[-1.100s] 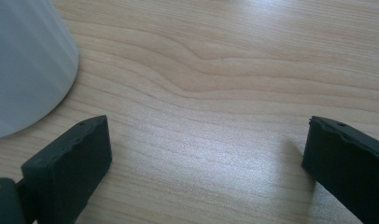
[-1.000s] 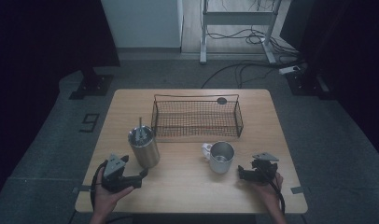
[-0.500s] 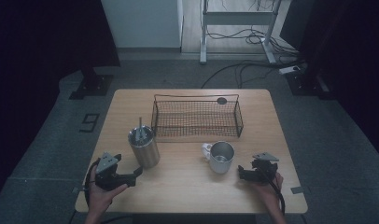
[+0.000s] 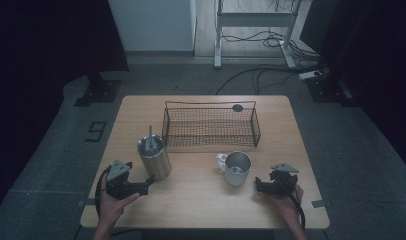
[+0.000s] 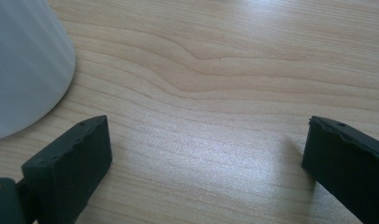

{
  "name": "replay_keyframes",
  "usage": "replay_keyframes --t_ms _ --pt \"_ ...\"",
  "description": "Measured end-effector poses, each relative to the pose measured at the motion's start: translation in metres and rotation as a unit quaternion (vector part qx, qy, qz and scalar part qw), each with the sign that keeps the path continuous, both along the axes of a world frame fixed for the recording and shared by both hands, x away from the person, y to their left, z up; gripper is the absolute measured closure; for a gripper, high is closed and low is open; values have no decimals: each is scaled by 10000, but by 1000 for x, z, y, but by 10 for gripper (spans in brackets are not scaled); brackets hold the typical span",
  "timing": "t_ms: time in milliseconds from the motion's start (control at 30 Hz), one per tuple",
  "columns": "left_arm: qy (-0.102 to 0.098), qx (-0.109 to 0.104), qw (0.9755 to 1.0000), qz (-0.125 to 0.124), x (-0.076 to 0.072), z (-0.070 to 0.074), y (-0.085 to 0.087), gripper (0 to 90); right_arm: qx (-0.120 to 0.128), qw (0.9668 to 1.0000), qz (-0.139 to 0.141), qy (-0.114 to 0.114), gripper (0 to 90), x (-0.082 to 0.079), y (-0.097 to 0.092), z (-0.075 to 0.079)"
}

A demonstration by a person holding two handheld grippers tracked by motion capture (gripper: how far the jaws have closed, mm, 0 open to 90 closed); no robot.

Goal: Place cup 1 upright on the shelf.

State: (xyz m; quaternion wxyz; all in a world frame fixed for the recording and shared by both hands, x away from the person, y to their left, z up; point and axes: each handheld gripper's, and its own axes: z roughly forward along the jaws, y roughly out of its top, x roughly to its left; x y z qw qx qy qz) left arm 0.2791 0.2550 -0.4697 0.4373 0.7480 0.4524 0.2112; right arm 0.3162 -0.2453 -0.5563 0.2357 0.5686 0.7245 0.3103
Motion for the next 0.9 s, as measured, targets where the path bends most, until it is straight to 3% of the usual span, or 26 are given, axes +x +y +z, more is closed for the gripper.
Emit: replay_keyframes --t_ms 433,900 --pt "-34 -37 9999 -159 12 4 -9 0 -5 10000 -1 4 11 0 0 0" --pt "54 -16 9999 -150 25 7 -15 0 -6 10000 -1 3 11 0 0 0"
